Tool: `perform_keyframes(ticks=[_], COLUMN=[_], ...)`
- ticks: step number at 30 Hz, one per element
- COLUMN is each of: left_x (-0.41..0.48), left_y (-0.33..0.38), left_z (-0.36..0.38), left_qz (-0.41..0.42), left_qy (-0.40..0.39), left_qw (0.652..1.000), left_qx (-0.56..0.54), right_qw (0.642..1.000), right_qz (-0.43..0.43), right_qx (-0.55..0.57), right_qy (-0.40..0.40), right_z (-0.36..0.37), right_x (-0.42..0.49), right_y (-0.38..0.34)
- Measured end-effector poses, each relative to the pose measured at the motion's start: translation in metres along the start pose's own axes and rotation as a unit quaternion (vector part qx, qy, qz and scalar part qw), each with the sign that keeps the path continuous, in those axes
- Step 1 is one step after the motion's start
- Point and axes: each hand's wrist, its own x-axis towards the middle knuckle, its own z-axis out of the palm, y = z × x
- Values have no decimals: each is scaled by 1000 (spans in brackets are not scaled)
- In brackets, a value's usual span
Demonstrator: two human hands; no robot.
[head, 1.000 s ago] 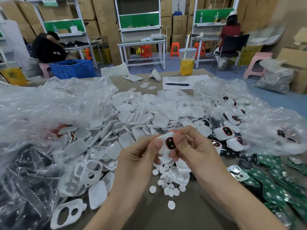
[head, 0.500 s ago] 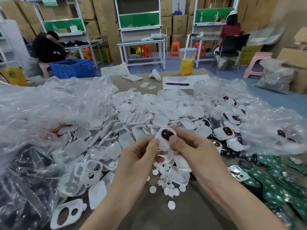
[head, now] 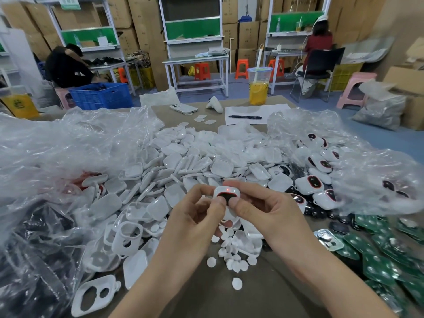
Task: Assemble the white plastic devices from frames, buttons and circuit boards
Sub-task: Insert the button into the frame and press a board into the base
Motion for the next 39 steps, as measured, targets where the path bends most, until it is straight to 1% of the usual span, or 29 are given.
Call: perform_keyframes(ticks=[16,20,23,27,30,39], left_x=[1,0,0,-1,-1,1], left_y=[0,-1,-2,1,3,3], left_z=[-1,0,2,2,1,1], left_qz=[5,-8,-1,16,21,16], left_qy=[6,-21,-39,-31,-21,-24], left_qw=[1000,999,999,999,999,1000], left_qx=[-6,-27,-10,7,19,9], right_qw=[999,999,999,998,999,999], right_qz=[10,7,4,9,10,14], right_qx=[28,32,44,56,51,47], right_qy=[-17,-9,3,-6,4,-12], right_z=[-1,-2,-3,-3,-2,-3], right_x=[1,2,2,3,4,4], right_y=[0,0,-1,-1,1,2])
